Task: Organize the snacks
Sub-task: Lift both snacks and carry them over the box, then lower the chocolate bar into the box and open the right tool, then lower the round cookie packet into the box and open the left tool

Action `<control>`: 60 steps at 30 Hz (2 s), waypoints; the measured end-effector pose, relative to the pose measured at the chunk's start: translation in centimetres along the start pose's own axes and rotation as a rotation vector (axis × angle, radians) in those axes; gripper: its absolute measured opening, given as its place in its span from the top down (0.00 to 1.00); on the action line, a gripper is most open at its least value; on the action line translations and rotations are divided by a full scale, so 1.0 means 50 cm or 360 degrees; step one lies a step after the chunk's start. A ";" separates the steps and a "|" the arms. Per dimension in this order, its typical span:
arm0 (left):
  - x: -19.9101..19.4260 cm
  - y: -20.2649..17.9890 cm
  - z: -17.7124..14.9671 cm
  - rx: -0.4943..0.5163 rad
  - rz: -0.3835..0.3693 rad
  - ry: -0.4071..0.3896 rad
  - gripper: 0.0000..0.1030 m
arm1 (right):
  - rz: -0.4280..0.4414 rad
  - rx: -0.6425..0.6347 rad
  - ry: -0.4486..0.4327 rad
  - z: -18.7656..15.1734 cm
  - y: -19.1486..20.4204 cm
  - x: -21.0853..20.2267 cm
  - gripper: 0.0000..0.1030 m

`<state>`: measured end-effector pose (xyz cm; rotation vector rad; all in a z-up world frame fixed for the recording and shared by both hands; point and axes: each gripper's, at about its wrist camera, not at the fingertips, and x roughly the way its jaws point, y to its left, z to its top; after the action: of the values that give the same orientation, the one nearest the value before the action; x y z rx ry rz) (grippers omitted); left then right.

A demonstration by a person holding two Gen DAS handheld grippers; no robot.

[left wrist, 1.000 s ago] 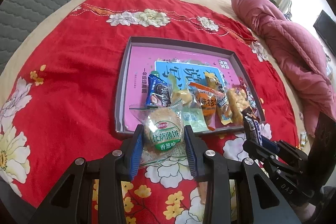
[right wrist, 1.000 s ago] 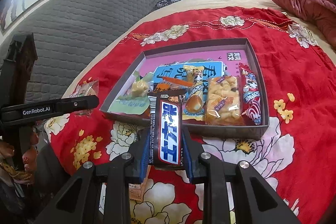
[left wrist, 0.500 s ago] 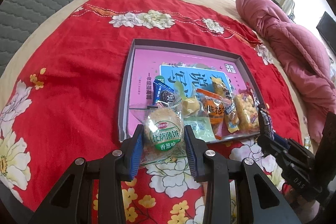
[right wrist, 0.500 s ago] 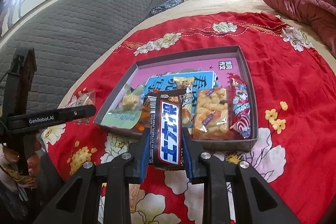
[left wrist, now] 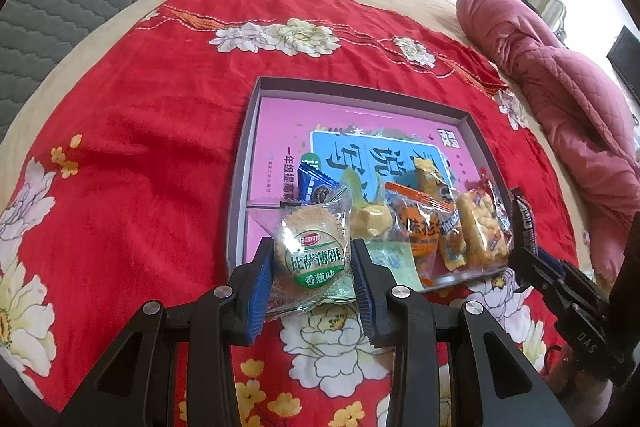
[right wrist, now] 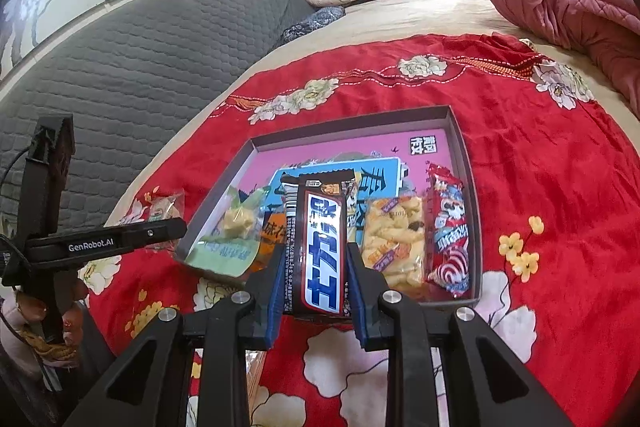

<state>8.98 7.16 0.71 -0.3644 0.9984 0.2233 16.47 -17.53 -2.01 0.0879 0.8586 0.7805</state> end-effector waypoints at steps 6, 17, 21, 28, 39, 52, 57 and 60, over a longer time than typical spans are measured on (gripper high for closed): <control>0.032 0.008 0.011 -0.0014 0.0030 0.0028 0.62 | -0.0025 0.0025 -0.0027 0.017 -0.015 0.015 0.73; 0.086 0.017 0.019 -0.0010 0.0078 0.0070 0.62 | -0.0098 0.0015 0.0007 0.025 -0.024 0.057 0.73; 0.096 0.016 0.021 -0.0014 0.0069 0.0080 0.62 | -0.0137 0.0005 0.0013 0.027 -0.025 0.073 0.73; 0.100 0.014 0.028 -0.0015 0.0058 0.0077 0.62 | -0.0195 0.0007 0.0017 0.030 -0.037 0.103 0.72; 0.081 0.022 0.038 -0.0049 0.0046 0.0053 0.55 | -0.0147 0.0016 -0.0015 0.036 -0.031 0.089 0.65; 0.028 0.011 0.044 -0.0041 0.0025 -0.0004 0.49 | -0.0062 0.0026 -0.0078 0.043 -0.013 0.049 0.55; 0.006 0.003 0.043 -0.0029 0.0005 -0.0017 0.49 | -0.0028 0.0015 -0.0091 0.040 -0.002 0.034 0.55; -0.005 -0.004 0.041 -0.0013 0.0006 -0.0028 0.48 | -0.0009 0.0005 -0.0096 0.036 0.005 0.026 0.54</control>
<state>10.51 7.78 1.99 -0.3678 0.9814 0.2335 18.14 -16.08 -1.56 0.1115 0.8029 0.7677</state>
